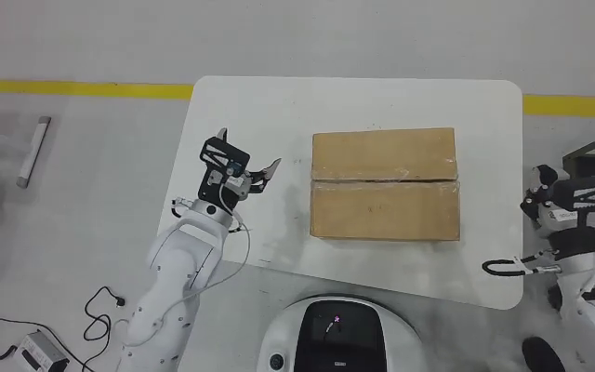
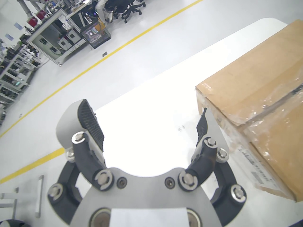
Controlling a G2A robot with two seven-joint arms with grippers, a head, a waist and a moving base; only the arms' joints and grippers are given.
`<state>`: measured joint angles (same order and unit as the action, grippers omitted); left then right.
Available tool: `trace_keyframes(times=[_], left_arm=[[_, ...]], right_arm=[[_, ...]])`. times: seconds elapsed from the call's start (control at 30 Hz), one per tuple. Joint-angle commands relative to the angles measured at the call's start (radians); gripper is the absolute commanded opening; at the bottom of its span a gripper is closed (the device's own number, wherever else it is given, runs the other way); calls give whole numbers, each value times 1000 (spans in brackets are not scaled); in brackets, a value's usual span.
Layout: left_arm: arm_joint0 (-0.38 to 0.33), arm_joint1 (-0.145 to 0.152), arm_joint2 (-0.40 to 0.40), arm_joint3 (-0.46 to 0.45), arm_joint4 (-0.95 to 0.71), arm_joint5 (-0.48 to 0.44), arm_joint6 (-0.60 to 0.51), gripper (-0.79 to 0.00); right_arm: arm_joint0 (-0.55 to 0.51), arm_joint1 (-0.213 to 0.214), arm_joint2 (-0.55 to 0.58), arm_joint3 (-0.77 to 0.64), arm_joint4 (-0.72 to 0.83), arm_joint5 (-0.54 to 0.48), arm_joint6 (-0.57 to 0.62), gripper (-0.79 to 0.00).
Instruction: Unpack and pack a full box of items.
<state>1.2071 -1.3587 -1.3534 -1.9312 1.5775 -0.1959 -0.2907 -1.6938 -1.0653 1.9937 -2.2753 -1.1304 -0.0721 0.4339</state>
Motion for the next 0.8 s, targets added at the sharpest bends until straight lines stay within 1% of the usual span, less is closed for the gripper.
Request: trace_keyframes(times=[0.0, 0.17, 0.77], left_arm=[[6, 0, -5, -6, -37, 3, -21, 0], [20, -2, -8, -25, -126, 12, -55, 0], [20, -2, -8, -25, -126, 12, -55, 0]], right_arm=[[-23, -3, 17, -15, 10, 5, 0, -785], [-48, -8, 23, -38, 17, 12, 4, -785], [-48, -8, 23, -38, 17, 12, 4, -785]])
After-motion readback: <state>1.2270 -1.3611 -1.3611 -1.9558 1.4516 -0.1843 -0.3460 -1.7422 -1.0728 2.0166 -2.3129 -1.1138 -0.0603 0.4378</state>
